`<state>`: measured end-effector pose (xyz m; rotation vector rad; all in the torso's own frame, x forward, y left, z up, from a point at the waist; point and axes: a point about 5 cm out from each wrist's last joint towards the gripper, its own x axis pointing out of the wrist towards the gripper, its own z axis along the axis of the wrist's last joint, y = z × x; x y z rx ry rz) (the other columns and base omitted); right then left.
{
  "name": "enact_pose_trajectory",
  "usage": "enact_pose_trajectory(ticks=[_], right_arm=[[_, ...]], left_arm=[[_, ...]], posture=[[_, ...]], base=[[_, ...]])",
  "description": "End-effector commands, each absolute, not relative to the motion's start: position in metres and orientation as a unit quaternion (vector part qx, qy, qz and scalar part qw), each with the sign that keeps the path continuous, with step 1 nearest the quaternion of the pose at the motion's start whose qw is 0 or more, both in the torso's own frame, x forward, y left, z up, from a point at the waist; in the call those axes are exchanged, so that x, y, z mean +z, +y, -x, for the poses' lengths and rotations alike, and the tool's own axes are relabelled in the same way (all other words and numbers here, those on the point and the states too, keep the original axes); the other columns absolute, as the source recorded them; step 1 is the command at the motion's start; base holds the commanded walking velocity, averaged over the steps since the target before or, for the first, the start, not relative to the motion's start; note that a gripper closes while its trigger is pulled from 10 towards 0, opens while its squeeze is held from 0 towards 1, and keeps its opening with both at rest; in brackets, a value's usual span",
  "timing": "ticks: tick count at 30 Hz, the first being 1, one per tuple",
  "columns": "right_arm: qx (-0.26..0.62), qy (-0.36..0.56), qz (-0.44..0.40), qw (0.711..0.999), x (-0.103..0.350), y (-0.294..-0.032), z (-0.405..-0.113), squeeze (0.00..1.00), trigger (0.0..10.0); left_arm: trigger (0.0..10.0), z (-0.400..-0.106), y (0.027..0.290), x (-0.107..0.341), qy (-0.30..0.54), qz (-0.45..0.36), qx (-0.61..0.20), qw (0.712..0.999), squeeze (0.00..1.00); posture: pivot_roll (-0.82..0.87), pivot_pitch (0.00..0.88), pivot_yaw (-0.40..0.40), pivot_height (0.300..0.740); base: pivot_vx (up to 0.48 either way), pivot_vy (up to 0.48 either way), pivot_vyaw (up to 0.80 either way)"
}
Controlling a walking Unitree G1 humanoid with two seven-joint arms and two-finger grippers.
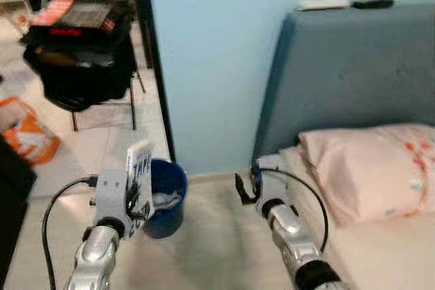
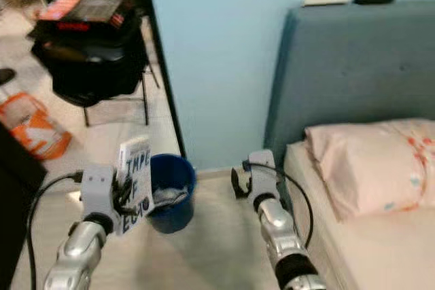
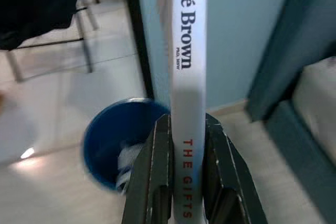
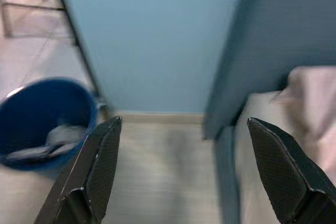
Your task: Clean up the room
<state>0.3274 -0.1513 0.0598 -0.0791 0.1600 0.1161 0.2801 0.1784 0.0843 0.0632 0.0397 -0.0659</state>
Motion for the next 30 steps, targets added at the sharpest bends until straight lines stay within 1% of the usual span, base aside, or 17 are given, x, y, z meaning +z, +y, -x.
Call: enact_pose_trajectory(ticks=[1,11,18,30], right_arm=[[0.076,0.081,0.030,0.993,0.0589,-0.1370,-0.3269,0.00,10.0],[0.070,0.086,0.025,0.994,0.0576,-0.1376,-0.3265,0.00,10.0],[0.068,0.086,0.024,0.994,0.0572,-0.1382,-0.3261,0.00,10.0],[0.070,0.083,0.027,0.994,0.0582,-0.1375,-0.3266,0.00,10.0]], left_arm=[[10.0,-0.2778,0.1904,0.0857,0.014,-0.034,-0.012,0.999,0.00],[10.0,-0.2776,0.1896,0.0855,0.016,-0.034,-0.015,0.999,0.00],[10.0,-0.2783,0.1898,0.0859,0.015,-0.034,-0.016,0.999,0.00],[10.0,-0.2784,0.1893,0.0860,0.015,-0.033,-0.017,0.999,0.00]], posture=[[0.05,0.098,0.000,0.740],[0.05,0.100,0.002,0.740],[0.05,0.101,0.007,0.740],[0.05,0.102,0.008,0.740]], base=[[0.379,0.000,0.00],[0.377,0.000,0.00],[0.376,0.000,-0.80],[0.377,0.000,0.00]])
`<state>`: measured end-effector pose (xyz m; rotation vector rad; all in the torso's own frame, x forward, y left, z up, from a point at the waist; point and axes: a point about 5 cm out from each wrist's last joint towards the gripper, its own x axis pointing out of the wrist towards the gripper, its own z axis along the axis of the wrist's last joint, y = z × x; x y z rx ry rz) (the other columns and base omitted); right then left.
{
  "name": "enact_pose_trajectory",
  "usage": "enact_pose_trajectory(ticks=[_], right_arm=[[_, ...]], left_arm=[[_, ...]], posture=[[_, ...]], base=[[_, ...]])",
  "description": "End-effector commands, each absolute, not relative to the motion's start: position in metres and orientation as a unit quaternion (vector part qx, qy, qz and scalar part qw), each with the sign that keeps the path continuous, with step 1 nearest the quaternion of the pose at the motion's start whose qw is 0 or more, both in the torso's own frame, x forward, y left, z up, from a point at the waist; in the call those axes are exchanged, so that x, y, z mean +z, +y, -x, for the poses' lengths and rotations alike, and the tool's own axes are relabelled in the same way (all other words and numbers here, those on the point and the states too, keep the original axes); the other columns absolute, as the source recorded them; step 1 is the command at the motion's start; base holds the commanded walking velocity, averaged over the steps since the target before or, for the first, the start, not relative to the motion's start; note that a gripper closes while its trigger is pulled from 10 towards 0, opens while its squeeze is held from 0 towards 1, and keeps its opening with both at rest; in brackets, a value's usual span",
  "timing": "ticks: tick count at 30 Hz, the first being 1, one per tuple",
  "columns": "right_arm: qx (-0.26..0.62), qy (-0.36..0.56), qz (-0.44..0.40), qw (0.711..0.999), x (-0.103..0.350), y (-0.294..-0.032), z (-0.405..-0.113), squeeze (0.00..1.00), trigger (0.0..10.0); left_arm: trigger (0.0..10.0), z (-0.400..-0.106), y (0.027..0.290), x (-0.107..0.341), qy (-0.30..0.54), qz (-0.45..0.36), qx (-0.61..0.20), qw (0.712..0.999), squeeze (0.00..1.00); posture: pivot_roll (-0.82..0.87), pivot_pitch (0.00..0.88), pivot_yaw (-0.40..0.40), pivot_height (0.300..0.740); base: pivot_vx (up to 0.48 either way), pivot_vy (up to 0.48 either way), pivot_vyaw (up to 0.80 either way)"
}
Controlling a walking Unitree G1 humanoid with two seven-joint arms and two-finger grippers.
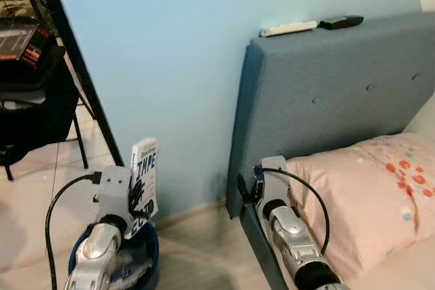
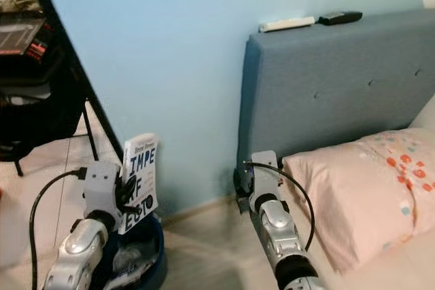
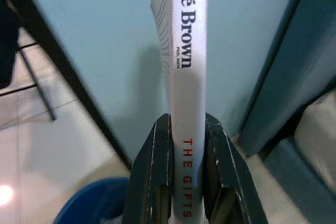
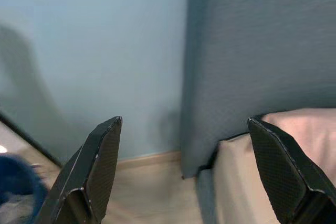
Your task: Clean up the room
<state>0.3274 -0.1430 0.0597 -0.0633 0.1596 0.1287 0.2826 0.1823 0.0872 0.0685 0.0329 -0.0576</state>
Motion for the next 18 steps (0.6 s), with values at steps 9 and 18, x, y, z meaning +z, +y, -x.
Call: enact_pose_trajectory(ticks=[9,18], right_arm=[[0.071,0.084,0.020,0.994,0.0579,-0.1374,-0.3265,0.00,10.0],[0.070,0.085,0.029,0.993,0.0570,-0.1380,-0.3257,0.00,10.0]], left_arm=[[10.0,-0.2793,0.1884,0.0861,0.015,-0.033,-0.021,0.999,0.00],[10.0,-0.2785,0.1884,0.0859,0.016,-0.033,-0.022,0.999,0.00]], posture=[[0.05,0.102,0.010,0.740],[0.05,0.102,0.009,0.740]], base=[[0.377,0.000,-0.05],[0.377,0.000,-0.49]])
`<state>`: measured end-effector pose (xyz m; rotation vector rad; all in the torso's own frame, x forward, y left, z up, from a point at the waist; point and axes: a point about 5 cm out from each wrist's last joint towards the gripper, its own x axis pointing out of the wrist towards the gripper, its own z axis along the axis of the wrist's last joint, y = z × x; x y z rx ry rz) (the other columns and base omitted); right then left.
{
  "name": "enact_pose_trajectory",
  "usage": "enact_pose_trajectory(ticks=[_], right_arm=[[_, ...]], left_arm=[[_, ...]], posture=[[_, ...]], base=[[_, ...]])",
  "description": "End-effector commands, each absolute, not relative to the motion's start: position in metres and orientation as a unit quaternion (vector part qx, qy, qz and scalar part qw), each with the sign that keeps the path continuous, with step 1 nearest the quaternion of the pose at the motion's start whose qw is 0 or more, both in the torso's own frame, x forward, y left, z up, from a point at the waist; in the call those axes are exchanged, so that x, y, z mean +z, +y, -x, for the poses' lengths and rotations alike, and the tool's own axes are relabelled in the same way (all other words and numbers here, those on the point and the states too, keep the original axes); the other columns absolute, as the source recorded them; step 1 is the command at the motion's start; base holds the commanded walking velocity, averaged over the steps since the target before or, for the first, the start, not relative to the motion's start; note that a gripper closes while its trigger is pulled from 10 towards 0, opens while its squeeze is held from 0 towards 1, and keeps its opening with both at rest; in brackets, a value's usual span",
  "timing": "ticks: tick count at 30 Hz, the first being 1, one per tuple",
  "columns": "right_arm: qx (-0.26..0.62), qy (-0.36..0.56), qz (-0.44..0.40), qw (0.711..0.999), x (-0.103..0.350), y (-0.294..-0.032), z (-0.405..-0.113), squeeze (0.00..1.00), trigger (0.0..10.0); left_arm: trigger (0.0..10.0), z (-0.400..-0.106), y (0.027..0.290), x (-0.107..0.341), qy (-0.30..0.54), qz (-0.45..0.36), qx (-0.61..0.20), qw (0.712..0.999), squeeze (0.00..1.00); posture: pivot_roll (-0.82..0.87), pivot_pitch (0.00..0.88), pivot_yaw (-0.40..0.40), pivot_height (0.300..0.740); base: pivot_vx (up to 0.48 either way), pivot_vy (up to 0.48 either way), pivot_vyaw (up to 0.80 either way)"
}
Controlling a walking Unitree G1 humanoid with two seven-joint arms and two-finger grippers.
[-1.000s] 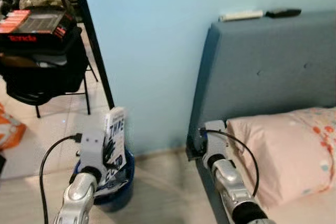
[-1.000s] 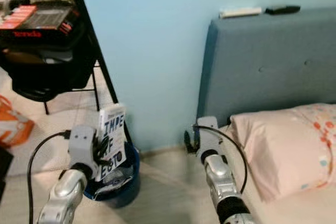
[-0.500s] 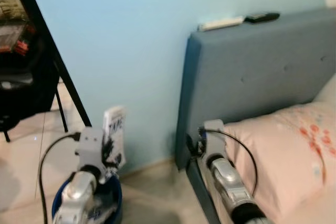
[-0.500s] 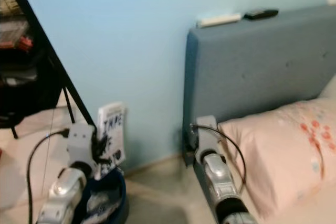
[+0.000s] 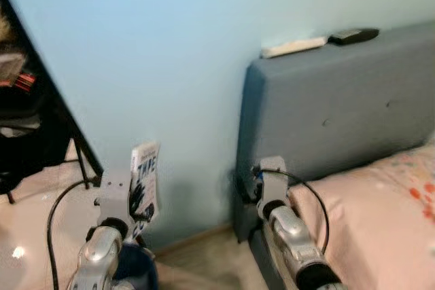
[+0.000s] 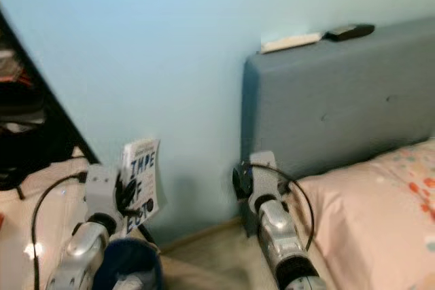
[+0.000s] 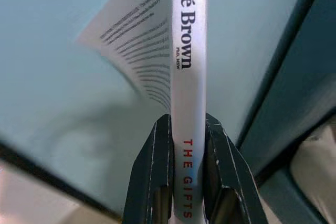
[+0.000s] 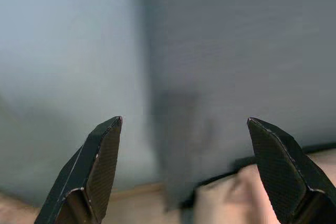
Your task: Clean up the room
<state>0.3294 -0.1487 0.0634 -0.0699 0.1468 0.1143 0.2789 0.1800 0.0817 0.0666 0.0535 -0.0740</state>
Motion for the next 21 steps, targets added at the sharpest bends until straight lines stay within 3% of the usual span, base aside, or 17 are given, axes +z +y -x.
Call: enact_pose_trajectory(ticks=[1,21], right_arm=[[0.071,0.085,0.029,0.993,0.0566,-0.1377,-0.3252,0.00,10.0],[0.079,0.085,0.030,0.993,0.0561,-0.1366,-0.3240,0.00,10.0]], left_arm=[[10.0,-0.2780,0.1881,0.0852,0.018,-0.031,-0.022,0.999,0.00],[10.0,-0.2735,0.1843,0.0774,0.035,-0.041,-0.038,0.998,0.00]], posture=[[0.05,0.103,0.007,0.740],[0.04,0.089,0.000,0.740]], base=[[0.330,0.000,0.00],[0.017,0.000,0.00]])
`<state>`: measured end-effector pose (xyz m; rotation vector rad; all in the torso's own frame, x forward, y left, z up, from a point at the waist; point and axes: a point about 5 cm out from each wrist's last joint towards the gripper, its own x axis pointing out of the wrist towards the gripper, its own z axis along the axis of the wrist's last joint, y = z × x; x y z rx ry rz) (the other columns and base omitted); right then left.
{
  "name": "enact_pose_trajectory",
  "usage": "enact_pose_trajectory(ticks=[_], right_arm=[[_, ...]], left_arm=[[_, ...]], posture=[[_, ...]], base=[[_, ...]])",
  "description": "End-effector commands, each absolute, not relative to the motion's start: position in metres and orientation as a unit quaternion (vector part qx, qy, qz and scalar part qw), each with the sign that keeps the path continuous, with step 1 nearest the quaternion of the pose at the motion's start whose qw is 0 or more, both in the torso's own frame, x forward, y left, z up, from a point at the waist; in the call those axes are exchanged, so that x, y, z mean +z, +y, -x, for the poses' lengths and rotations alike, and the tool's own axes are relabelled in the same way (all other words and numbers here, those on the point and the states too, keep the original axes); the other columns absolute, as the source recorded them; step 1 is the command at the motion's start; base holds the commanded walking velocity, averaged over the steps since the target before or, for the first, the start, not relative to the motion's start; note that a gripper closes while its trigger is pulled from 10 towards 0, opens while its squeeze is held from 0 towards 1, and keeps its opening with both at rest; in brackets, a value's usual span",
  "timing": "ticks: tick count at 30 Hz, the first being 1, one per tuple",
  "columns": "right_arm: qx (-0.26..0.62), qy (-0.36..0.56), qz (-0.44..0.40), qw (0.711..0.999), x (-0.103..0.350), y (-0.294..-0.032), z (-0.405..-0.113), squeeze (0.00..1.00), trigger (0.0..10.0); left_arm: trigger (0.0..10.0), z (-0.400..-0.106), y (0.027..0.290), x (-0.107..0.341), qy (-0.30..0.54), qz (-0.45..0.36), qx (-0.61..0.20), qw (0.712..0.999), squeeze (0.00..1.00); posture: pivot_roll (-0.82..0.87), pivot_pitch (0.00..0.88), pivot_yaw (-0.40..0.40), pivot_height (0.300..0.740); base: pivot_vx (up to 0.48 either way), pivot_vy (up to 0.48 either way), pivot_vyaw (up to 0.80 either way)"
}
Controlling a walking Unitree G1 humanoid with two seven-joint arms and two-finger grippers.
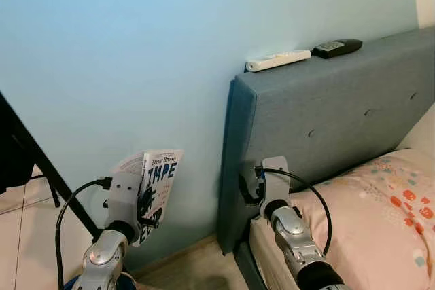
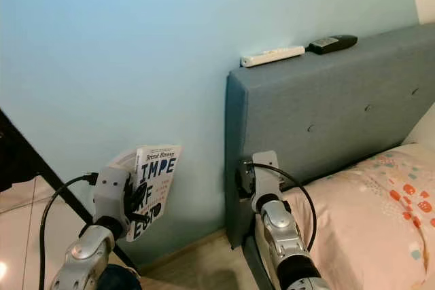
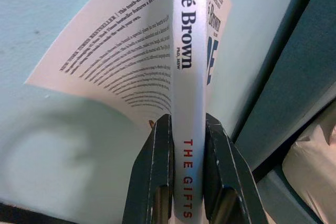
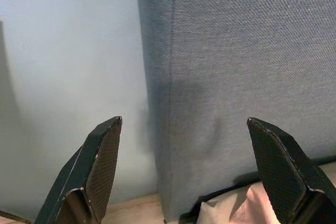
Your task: Clean up the room
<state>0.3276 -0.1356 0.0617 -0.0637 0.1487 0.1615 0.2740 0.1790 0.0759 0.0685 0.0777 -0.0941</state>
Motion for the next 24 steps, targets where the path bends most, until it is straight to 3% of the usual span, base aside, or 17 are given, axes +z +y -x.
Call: enact_pose_trajectory(ticks=[1,24], right_arm=[[0.078,0.084,0.027,0.993,0.0562,-0.1366,-0.3240,0.00,10.0],[0.080,0.090,0.023,0.992,0.0553,-0.1367,-0.3235,0.00,10.0]], left_arm=[[10.0,-0.2735,0.1839,0.0764,0.039,-0.043,-0.040,0.997,0.00],[10.0,-0.2720,0.1758,0.0718,0.052,-0.039,-0.079,0.995,0.00]], posture=[[0.04,0.088,0.001,0.740],[0.04,0.095,-0.005,0.740]], base=[[0.000,0.000,0.00],[0.000,0.000,-0.77]])
